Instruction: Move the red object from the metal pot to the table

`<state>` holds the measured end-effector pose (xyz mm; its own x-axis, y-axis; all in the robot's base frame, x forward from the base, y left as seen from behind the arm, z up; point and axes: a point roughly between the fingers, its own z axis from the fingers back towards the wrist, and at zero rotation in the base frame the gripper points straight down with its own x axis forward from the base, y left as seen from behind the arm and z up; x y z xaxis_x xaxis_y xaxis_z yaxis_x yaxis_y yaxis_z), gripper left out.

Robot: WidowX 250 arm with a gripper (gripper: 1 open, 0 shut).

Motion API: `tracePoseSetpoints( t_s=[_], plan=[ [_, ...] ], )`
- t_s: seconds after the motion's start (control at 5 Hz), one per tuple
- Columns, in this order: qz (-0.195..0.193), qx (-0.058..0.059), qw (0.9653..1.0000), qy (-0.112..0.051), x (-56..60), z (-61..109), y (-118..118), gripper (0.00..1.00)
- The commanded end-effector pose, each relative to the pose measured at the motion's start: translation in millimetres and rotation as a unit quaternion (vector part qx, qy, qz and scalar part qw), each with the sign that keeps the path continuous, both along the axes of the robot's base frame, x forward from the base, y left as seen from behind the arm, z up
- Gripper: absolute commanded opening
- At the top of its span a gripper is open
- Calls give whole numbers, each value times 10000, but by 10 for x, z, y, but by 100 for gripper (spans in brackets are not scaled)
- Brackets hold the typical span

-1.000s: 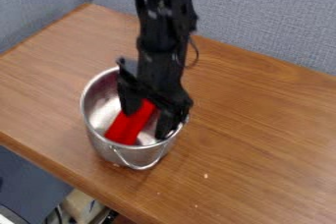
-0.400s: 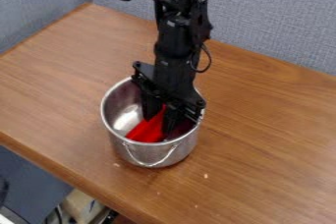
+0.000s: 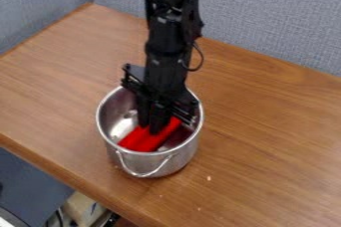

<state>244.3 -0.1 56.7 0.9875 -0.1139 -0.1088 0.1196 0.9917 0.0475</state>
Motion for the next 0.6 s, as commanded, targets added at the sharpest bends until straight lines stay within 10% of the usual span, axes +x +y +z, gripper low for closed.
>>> tracePoseSetpoints(
  t_s=[0.0, 0.2, 0.4],
  plan=[
    [235, -11, 9995, -189, 87, 70, 35, 100],
    [422, -7, 9990, -176, 131, 33, 52, 0],
    [603, -8, 9981, -159, 175, 0, 63, 100]
  ],
)
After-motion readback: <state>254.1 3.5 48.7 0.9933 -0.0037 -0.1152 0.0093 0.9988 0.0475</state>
